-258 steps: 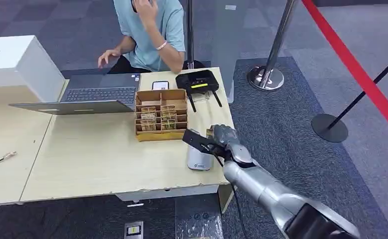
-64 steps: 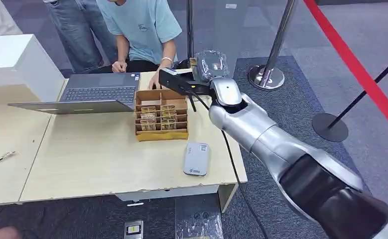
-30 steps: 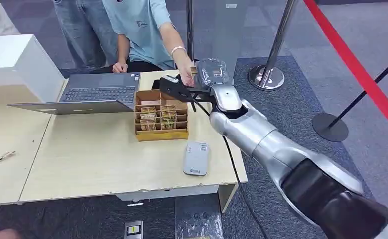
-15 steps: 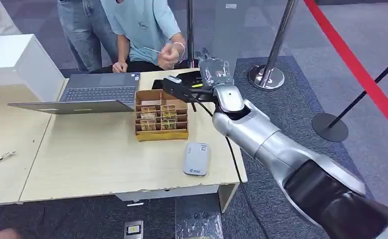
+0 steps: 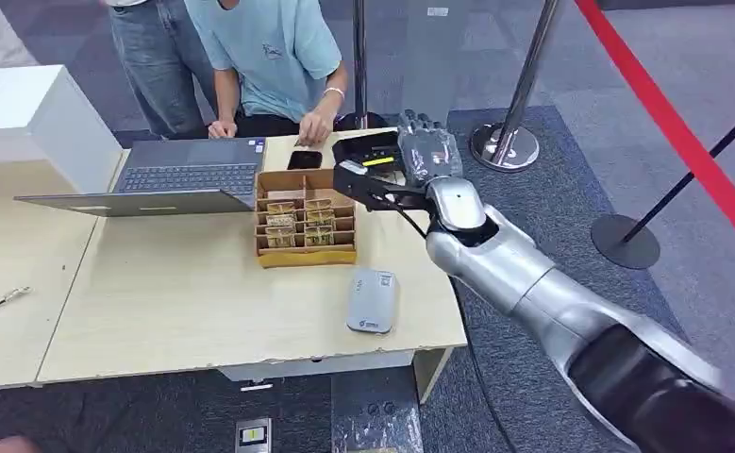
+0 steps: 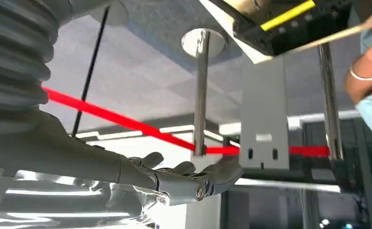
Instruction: Pass the card to the sensor for recognition and then transmit it.
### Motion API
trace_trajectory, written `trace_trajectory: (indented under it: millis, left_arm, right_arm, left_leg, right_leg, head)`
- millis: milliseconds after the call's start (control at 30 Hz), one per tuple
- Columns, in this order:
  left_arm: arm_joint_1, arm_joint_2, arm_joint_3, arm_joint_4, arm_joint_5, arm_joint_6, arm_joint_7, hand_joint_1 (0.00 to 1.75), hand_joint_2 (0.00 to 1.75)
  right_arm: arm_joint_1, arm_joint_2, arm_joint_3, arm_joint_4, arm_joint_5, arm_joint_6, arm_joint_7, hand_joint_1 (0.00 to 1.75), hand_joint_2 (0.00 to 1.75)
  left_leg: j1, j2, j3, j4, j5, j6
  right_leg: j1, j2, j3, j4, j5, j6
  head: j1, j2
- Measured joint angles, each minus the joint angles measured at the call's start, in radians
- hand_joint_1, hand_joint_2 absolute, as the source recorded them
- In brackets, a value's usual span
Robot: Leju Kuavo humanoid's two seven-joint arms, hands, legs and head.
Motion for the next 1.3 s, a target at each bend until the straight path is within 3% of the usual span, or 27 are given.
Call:
trace_trajectory:
  millis: [300,333,500,1000,1100,1300]
  left_arm:
    - [0.0,-0.004,0.0,0.0,0.007,0.002,-0.012,0.0,1.75]
    - [-0.001,-0.004,0.0,0.0,0.018,-0.01,-0.017,0.0,1.75]
    - [-0.002,-0.004,0.0,0.0,0.023,-0.023,-0.003,0.0,1.75]
    - [-0.004,-0.004,0.0,0.0,0.015,-0.024,-0.002,0.0,1.75]
    - [-0.003,-0.004,0.0,0.0,0.015,-0.024,-0.003,0.0,1.75]
    - [-0.003,-0.004,0.0,0.0,0.015,-0.024,-0.002,0.0,1.75]
  right_arm:
    - [0.029,-0.022,-0.013,-0.043,-0.047,0.02,-0.007,0.0,1.75]
    - [0.026,-0.008,-0.013,-0.036,-0.073,0.002,-0.049,0.0,1.75]
    - [0.009,0.056,-0.009,0.006,-0.133,-0.018,-0.115,0.0,1.75]
    - [-0.002,0.232,0.047,0.173,-0.148,-0.027,-0.192,0.0,1.75]
    - [0.0,0.251,0.05,0.214,-0.164,-0.037,-0.209,0.24,1.75]
    - [0.001,0.268,0.057,0.292,-0.176,-0.054,-0.224,0.35,1.75]
  left_leg:
    - [0.0,0.0,0.0,0.0,0.0,0.0]
    - [0.0,0.0,-0.001,0.0,0.0,0.0]
    - [0.001,0.0,-0.001,0.0,0.0,0.0]
    - [0.001,0.0,-0.001,0.0,0.0,0.0]
    - [0.001,0.0,-0.001,0.0,0.0,0.0]
    - [0.001,0.0,-0.001,0.0,0.0,0.0]
  right_leg:
    - [0.0,0.0,0.0,0.0,0.0,0.0]
    - [0.0,0.0,0.0,0.0,0.0,0.0]
    - [0.001,0.0,0.0,0.001,0.0,0.0]
    - [0.001,0.0,0.0,0.001,0.0,0.0]
    - [0.001,0.0,0.0,0.001,0.0,0.0]
    - [0.001,0.0,0.0,0.001,0.0,0.0]
  head:
    - [0.0,0.0]
    - [0.0,0.0]
    - [0.0,0.0]
    - [0.0,0.0]
    - [0.0,0.0]
    - [0.0,0.0]
